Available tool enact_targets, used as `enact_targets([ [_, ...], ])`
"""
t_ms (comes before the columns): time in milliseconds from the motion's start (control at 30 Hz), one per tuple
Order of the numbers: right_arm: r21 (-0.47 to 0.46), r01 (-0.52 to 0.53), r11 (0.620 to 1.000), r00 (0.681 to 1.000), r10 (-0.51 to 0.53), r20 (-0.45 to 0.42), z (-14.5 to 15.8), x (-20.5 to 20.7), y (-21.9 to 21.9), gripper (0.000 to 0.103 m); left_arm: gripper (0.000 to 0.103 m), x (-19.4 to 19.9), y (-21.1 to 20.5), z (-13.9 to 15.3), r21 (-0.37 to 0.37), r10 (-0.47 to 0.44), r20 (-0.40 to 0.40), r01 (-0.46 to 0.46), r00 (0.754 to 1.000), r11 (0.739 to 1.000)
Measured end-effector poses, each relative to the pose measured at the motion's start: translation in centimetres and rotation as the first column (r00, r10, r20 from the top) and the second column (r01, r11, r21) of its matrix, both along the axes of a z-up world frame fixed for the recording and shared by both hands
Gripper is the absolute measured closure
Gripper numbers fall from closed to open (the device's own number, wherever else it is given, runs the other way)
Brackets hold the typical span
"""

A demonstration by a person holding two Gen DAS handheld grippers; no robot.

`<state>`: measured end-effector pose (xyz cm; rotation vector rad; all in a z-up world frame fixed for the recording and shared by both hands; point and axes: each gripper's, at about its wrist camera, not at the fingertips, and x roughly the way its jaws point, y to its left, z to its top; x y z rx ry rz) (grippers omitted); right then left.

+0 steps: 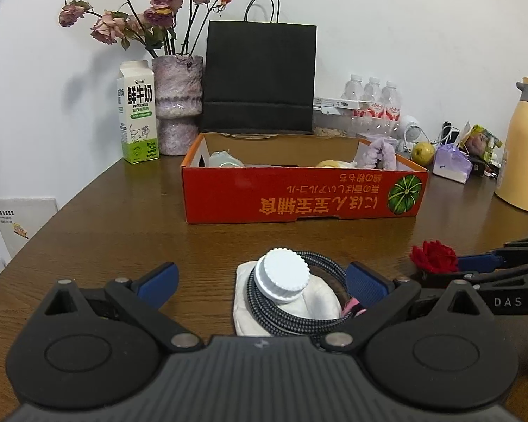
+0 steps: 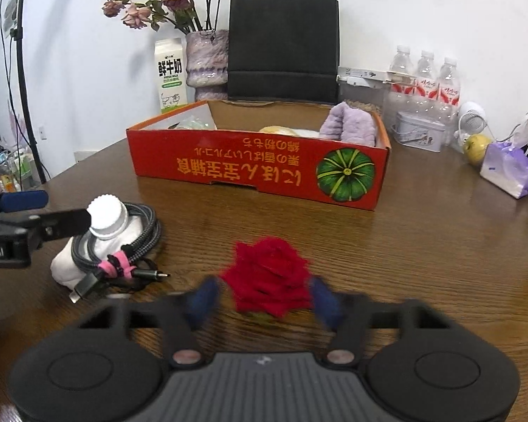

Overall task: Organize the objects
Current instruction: 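Grasp the red rose with the right tool while the left moves to the white bottle, then grasp the small white bottle by its cap with the left tool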

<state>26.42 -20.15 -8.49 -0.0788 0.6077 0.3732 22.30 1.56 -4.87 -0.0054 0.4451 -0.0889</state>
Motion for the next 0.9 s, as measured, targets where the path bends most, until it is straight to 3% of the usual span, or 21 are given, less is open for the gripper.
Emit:
enact_targets([
  [300, 0.028, 0.041, 0.999, 0.988, -0.044, 0.146, 1.3, -2.0, -0.7, 0.064, 0.0, 1.0, 0.1, -0.3, -0.01, 0.007, -0.046, -0.007, 0.999, 1.0],
  [400, 0.036, 0.05, 0.998, 0.985, -0.055, 0.166, 1.5, -2.1, -0.9, 0.064, 0.001, 1.9, -0.4, -0.4, 0.025, 0.04, -0.054, -0.038, 0.998, 0.999],
  [467, 0.037, 0.053, 0.998, 0.983, -0.058, 0.175, 1.6, -2.2, -1.0, 0.064, 0.012, 2.4, -1.1, -0.5, 0.052, 0.022, -0.063, -0.018, 0.998, 0.999],
  [533, 0.037, 0.053, 0.998, 0.982, -0.059, 0.181, 1.6, -2.2, -1.0, 0.064, 0.04, 2.7, -2.0, -0.6, 0.072, -0.007, -0.074, 0.012, 0.997, 0.997],
  [633, 0.035, 0.051, 0.998, 0.981, -0.057, 0.185, 1.6, -2.3, -0.9, 0.064, 0.062, 3.2, -2.9, -0.8, 0.091, -0.003, -0.091, 0.011, 0.996, 0.996],
  [900, 0.05, 0.057, 0.997, 0.977, -0.066, 0.205, 1.7, -2.7, -1.0, 0.064, 0.062, 1.6, -2.2, -0.4, 0.036, 0.029, -0.02, -0.029, 0.999, 0.999],
])
